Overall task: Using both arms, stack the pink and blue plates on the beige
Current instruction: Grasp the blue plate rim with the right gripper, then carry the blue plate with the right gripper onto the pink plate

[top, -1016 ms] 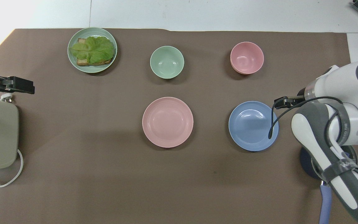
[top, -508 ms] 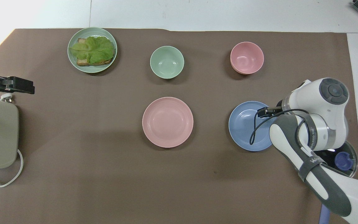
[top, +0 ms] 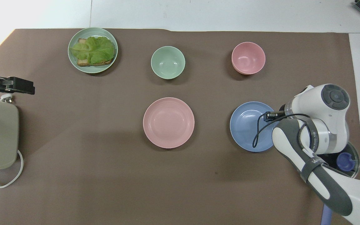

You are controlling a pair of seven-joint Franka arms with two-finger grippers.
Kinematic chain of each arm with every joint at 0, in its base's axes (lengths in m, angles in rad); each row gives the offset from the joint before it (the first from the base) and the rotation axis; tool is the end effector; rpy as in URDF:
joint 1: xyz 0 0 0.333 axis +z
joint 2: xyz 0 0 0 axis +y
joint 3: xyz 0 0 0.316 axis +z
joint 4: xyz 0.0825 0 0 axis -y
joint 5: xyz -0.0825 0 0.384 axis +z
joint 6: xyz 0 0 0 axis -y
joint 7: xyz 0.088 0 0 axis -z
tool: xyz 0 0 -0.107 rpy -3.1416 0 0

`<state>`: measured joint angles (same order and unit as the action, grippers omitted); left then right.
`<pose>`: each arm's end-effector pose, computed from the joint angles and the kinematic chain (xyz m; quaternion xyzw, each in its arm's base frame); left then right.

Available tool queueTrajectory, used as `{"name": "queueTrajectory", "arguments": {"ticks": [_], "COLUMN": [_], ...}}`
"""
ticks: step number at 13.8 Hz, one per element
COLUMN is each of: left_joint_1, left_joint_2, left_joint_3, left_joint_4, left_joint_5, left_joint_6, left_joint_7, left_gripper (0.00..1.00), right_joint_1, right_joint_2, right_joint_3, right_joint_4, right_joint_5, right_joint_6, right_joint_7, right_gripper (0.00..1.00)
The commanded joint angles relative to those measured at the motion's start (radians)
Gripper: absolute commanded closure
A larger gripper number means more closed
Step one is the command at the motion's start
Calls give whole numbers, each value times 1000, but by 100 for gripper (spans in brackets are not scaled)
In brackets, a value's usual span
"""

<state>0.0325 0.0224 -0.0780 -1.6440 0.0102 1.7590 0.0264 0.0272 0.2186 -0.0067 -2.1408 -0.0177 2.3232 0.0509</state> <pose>0.5766 -0.0249 0.5942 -0.9982 0.0366 -0.0464 0.0037 0.5622 0.0112 0.2992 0.9998 -0.0090 -0.0178 0.0077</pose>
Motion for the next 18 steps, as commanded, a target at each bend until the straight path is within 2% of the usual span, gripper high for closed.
{"name": "queueTrajectory", "arguments": {"ticks": [1,2,3,11,13,16,18], "left_joint_1": [1,0,1,1,1,1,0], "left_joint_2": [1,1,1,1,1,1,1], "left_joint_3": [0,0,0,0,0,0,0], "left_joint_4": [9,10,10,10,10,10,10], "left_joint_5": [13,13,13,13,13,13,13], "left_joint_6": [-18,-16,-16,-18,-16,-16,-18], "left_joint_7": [6,6,6,6,6,6,6], "left_gripper": [0,0,0,0,0,0,0], "right_joint_1": [-24,-26,-27,-23,-16,3,20], "right_joint_2": [-21,-21,-21,-24,-34,-122,-172], "right_joint_3": [8,8,8,13,13,33,56], "right_joint_4": [-22,-22,-22,-11,25,61,64], "right_joint_5": [21,22,24,68,82,153,163], "right_joint_6": [5,5,5,-4,-71,-159,-171], "right_joint_7": [-26,-26,-26,-54,-72,-79,-69], "right_gripper": [75,92,100,100,100,100,100]}}
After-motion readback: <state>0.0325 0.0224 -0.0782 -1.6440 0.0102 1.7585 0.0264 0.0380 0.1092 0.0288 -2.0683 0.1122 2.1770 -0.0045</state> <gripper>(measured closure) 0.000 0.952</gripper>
